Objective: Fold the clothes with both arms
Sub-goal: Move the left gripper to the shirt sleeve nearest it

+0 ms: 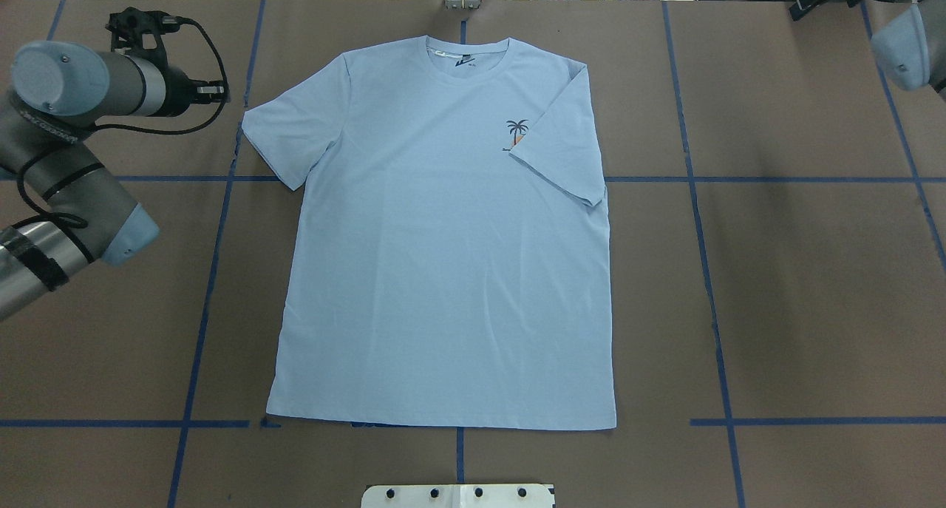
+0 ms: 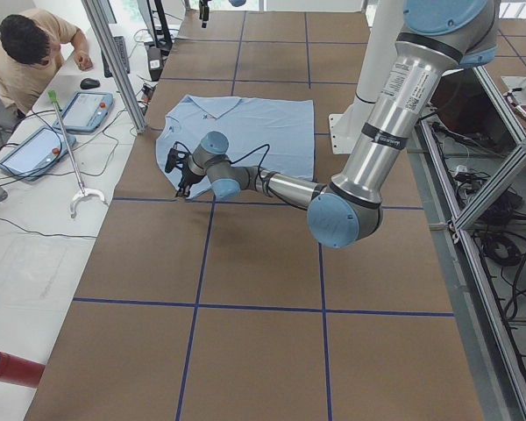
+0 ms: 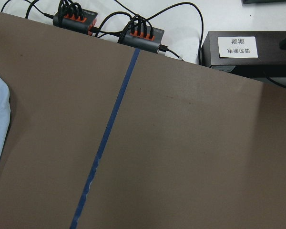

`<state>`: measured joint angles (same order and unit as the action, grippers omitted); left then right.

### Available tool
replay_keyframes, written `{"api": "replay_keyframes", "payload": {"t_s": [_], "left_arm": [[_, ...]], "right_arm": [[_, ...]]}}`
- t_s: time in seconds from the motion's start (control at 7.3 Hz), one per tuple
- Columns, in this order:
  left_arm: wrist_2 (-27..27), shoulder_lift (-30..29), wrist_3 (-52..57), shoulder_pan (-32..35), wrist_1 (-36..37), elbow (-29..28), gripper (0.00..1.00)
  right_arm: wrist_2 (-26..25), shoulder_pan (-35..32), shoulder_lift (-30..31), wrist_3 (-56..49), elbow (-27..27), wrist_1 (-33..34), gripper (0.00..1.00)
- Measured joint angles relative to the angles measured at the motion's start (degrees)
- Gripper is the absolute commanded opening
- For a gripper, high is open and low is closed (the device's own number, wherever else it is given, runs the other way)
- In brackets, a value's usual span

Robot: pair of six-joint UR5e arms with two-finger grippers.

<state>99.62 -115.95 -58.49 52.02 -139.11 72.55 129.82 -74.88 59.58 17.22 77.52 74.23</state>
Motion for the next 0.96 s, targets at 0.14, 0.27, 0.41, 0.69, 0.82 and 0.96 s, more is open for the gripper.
{"api": "replay_keyframes", "payload": {"t_s": [0.14,0.27,0.41,0.69,0.82,0.96], "left_arm": [[-0.6,-1.2,0.0,-0.8,-1.0,-2.4,0.42],[-1.1,-2.2,0.0,-1.6,-1.8,-4.2,0.42],[-1.3,-2.6,0.0,-2.3,-2.1,-5.1,0.42],[-1.6,-2.7,0.0,-3.4,-2.3,-5.7,0.39],[-2.1,-2.8,0.0,-3.6,-2.3,-5.9,0.38],[-2.5,-2.8,0.1,-3.7,-2.3,-6.2,0.38]], "right_arm": [[0.0,0.0,0.0,0.0,0.0,0.0,1.00],[-0.1,0.0,0.0,0.0,0.0,0.0,1.00],[-0.1,0.0,0.0,0.0,-0.1,0.0,1.00],[-0.1,0.0,0.1,0.0,-0.1,0.0,1.00],[-0.1,0.0,0.1,0.0,-0.1,0.0,1.00],[-0.1,0.0,0.1,0.0,-0.2,0.0,1.00]]}}
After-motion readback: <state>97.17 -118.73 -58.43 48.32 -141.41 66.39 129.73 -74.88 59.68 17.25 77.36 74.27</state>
